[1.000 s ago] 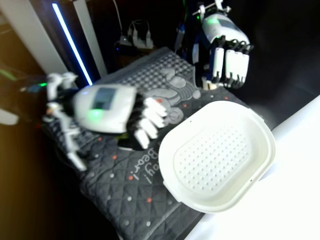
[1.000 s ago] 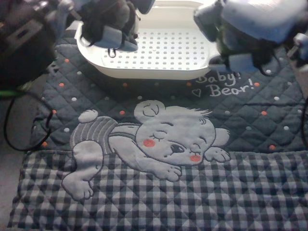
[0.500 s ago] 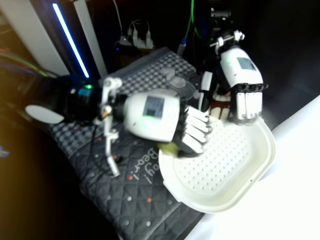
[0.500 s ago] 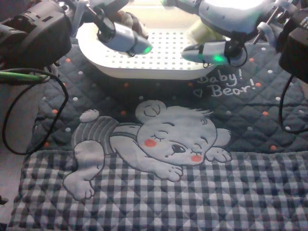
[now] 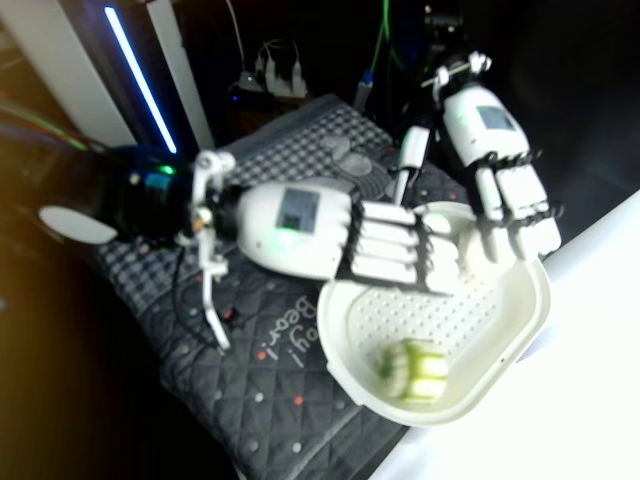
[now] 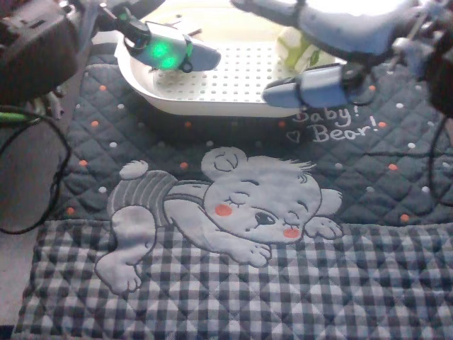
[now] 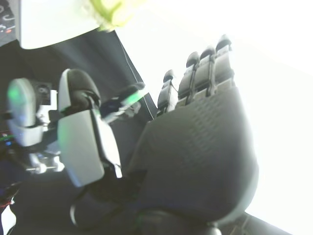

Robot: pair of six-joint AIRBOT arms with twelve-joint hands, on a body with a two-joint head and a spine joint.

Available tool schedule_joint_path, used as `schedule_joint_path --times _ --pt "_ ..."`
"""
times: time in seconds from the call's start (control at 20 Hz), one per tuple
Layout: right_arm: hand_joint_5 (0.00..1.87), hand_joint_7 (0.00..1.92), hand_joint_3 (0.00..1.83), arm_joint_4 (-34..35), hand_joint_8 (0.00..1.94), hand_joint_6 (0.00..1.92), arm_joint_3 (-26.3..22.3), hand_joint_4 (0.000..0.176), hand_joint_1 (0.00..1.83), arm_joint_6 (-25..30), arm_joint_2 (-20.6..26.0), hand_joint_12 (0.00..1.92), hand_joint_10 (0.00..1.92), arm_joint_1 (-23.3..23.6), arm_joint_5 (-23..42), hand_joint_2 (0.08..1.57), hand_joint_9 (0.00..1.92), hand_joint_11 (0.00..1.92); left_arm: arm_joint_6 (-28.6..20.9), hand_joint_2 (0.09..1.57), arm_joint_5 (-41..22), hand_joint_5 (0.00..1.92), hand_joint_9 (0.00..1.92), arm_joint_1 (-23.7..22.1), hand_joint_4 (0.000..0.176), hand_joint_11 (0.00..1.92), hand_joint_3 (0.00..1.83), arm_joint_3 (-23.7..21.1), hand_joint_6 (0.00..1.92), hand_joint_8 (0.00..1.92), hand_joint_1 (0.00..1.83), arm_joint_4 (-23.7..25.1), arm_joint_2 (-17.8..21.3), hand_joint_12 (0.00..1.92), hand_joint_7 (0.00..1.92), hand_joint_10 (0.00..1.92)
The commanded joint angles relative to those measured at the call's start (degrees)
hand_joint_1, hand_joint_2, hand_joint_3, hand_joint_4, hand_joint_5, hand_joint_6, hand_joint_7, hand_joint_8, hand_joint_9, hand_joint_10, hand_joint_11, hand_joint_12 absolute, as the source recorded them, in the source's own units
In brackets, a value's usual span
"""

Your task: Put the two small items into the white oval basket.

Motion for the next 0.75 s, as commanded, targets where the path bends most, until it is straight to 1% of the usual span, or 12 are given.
schedule_joint_path --times 0.0,0.05,0.1,0.2,0.3,0.35,0.4,0.45,0.5,0.6,0.65,0.7 --pt "0.00 0.00 0.02 -0.1 0.00 0.00 -1.4 0.135 0.30 -0.2 2.6 0.00 0.00 0.6 9.1 1.12 0.00 0.00 0.1 1.00 -9.6 0.00 0.00 0.1 0.176 0.00 0.00 -1.0 0.00 0.00 0.55 0.8 1.8 0.00 0.00 0.00" --pt "0.00 0.00 0.02 -0.5 0.00 0.00 -3.6 0.135 0.30 -0.2 5.1 0.00 0.00 0.6 10.0 1.12 0.00 0.00 0.1 1.00 -11.8 0.00 0.00 0.9 0.176 0.00 0.00 -3.3 0.00 0.00 0.55 1.0 4.0 0.00 0.00 0.00" --pt "0.00 0.00 0.02 -1.5 0.00 0.00 -6.8 0.167 0.30 -0.2 8.8 0.00 0.00 0.6 11.9 1.15 0.00 0.00 0.0 1.05 -15.6 0.00 0.00 2.2 0.176 0.00 0.02 -6.6 0.00 0.00 0.60 1.4 7.1 0.00 0.00 0.00" --pt "0.00 0.00 0.02 -3.7 0.00 0.00 -11.3 0.174 0.30 0.0 13.5 0.00 0.00 0.6 14.0 1.14 0.00 0.00 -1.5 1.06 -22.3 0.00 0.00 5.6 0.176 0.00 0.02 -11.6 0.00 0.00 0.62 2.4 12.0 0.00 0.00 0.00" --pt "0.00 0.00 0.00 -6.0 0.00 0.00 -14.5 0.157 0.34 0.4 16.5 0.00 0.00 0.4 14.9 1.10 0.00 0.00 -8.4 1.08 -30.4 0.00 0.00 11.0 0.176 0.00 0.02 -14.0 0.00 0.00 0.64 3.5 14.8 0.00 0.00 0.00" --pt "0.00 0.00 0.00 -8.0 0.00 0.00 -15.9 0.122 0.34 2.8 17.8 0.00 0.00 -0.3 15.9 1.08 0.00 0.00 -12.6 1.08 -35.8 0.00 0.00 14.6 0.176 0.00 0.01 -15.0 0.00 0.00 0.59 3.7 16.1 0.00 0.00 0.00" --pt "0.00 0.00 0.00 -8.6 0.00 0.00 -16.3 0.140 0.30 7.0 18.8 0.01 0.00 -2.9 19.3 1.03 0.00 0.02 -14.7 1.07 -40.1 0.00 0.00 17.4 0.176 0.00 0.01 -16.0 0.00 0.00 0.54 3.7 16.9 0.00 0.00 0.00" --pt "0.00 0.00 0.00 -8.5 0.00 0.00 -16.3 0.092 0.34 11.1 19.9 0.02 0.00 -6.4 23.6 1.03 0.00 0.03 -16.3 1.08 -43.4 0.00 0.00 19.7 0.176 0.00 0.01 -16.7 0.00 0.00 0.59 3.6 17.3 0.00 0.00 0.00" --pt "0.00 0.00 0.00 -7.5 0.00 0.00 -16.4 0.128 0.41 12.2 20.9 0.02 0.00 -9.9 27.0 1.05 0.00 0.03 -17.8 1.06 -46.5 0.00 0.00 21.6 0.176 0.00 0.00 -17.2 0.00 0.00 0.63 3.6 17.4 0.00 0.00 0.00" --pt "0.00 0.00 0.01 -3.5 0.00 0.00 -18.0 0.122 0.40 12.4 22.7 0.18 0.00 -16.2 35.4 1.06 0.00 0.00 -19.3 1.05 -53.4 0.00 0.00 26.4 0.176 0.00 0.00 -19.1 0.00 0.00 0.59 3.0 18.6 0.00 0.00 0.00" --pt "0.00 0.00 0.00 -2.3 0.00 0.00 -18.6 0.135 0.43 13.0 23.2 0.04 0.00 -18.1 38.4 1.05 0.00 0.00 -19.8 1.07 -56.4 0.00 0.00 28.2 0.176 0.00 0.01 -20.0 0.00 0.00 0.58 2.6 19.1 0.00 0.00 0.00" --pt "0.00 0.00 0.00 -0.9 0.00 0.00 -18.8 0.109 0.35 15.5 23.4 0.01 0.00 -21.2 43.1 1.03 0.00 0.00 -20.4 1.12 -60.9 0.00 0.00 31.3 0.176 0.00 0.02 -21.2 0.00 0.00 0.53 1.6 19.8 0.00 0.00 0.00"
